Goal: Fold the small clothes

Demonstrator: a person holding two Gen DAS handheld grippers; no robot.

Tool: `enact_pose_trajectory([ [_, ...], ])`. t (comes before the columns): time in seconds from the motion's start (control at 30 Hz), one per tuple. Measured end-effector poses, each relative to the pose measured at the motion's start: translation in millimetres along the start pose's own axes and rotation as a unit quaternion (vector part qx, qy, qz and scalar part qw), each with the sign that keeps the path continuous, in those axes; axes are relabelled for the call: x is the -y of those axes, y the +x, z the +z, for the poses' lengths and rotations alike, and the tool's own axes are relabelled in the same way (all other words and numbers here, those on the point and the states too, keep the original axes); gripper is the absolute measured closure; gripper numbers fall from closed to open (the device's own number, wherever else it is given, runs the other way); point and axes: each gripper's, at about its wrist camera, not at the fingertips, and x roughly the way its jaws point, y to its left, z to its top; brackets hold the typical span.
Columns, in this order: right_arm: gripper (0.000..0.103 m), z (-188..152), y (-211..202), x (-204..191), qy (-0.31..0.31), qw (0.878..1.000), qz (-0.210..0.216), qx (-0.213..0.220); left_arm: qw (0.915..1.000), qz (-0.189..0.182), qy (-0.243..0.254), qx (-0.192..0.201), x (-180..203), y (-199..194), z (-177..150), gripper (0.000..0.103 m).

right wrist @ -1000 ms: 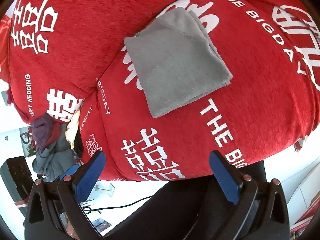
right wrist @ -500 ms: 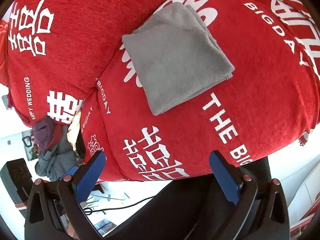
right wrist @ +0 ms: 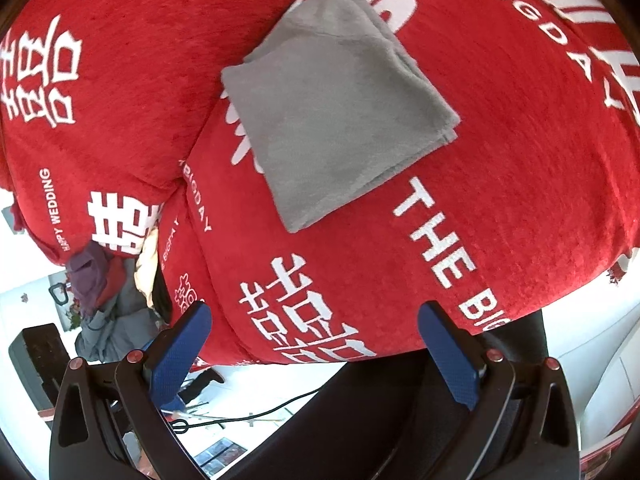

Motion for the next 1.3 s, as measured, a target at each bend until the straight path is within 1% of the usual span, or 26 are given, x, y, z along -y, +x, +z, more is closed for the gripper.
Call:
enact_pose_trajectory([
  [0.13,0.000,12,3,20,0.009,1.000,0.002,0.002,0.9999,0.008,-0.003,-0.005,5,26,16,0.001],
  [0.3,0.000,36,0,39,0.008,1.000,-0.001,0.011,0.9999,0.007,-0.002,0.012,13,48,44,0.001],
  [0.47,0.000,74,0,53,-0.012,1.000,-0.003,0.024,0.9993,-0.011,-0.023,0.029,9,72,73,0.001],
  [0.67,0.000,128,8,62,-0.040,0.999,0.003,0.031,0.9981,-0.007,-0.036,0.050,1,104,98,0.001],
  [0.83,0.000,159,14,66,-0.050,0.998,0.012,0.031,0.9974,-0.012,-0.049,0.051,-1,120,108,0.001],
  [1.0,0.000,183,17,63,-0.071,0.997,0.012,0.032,0.9976,-0.012,-0.047,0.049,1,127,114,0.001],
  [1.2,0.000,211,35,60,-0.081,0.996,0.020,0.018,0.9980,-0.009,-0.044,0.045,0,136,121,0.001],
  [1.23,0.000,214,38,60,-0.083,0.996,0.022,0.016,0.9980,-0.013,-0.042,0.046,-1,136,122,0.001],
  [1.3,0.000,220,44,59,-0.087,0.996,0.025,0.012,0.9967,-0.037,-0.040,0.061,-7,131,125,0.001],
])
